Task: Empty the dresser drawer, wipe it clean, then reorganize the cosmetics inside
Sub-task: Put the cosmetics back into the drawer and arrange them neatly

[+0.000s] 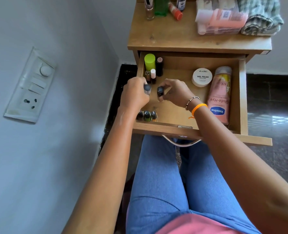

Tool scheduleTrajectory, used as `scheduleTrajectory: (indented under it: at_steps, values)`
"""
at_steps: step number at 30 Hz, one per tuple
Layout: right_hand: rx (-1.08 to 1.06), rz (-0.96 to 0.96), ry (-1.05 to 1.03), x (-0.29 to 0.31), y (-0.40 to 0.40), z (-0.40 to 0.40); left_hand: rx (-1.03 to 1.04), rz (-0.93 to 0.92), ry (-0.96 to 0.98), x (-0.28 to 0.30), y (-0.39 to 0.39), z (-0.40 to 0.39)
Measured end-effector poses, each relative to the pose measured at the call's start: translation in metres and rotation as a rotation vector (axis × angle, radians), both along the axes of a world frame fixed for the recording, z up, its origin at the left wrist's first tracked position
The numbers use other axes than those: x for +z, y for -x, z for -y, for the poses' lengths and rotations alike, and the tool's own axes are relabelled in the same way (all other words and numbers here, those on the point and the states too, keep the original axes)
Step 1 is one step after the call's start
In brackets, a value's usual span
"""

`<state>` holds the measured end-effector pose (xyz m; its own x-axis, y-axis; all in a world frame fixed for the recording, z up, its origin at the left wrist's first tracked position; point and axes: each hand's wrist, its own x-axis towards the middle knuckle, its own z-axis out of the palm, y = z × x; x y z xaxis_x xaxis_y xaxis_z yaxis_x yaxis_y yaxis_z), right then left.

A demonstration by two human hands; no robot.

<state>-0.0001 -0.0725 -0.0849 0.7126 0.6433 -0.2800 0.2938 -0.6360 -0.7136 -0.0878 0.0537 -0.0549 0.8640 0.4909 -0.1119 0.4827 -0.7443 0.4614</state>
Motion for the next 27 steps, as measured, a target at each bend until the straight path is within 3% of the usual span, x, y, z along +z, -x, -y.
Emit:
scheduleTrajectory:
  at_steps: [5,15,21,27]
  values:
    - [0.158,0.022,0.06,0.004,0.011,0.0,-0.115,-0.14,-0.077,0.013,0.008,0.006]
    - [0.221,0.074,0.08,0.002,0.022,-0.009,-0.177,-0.275,-0.205,0.003,0.014,0.009]
    - [0.197,0.026,0.075,0.0,0.022,-0.008,-0.192,-0.326,-0.154,0.008,0.015,0.002]
    - [0.201,0.011,0.076,0.0,0.023,-0.006,-0.11,-0.638,0.021,0.02,-0.009,-0.006]
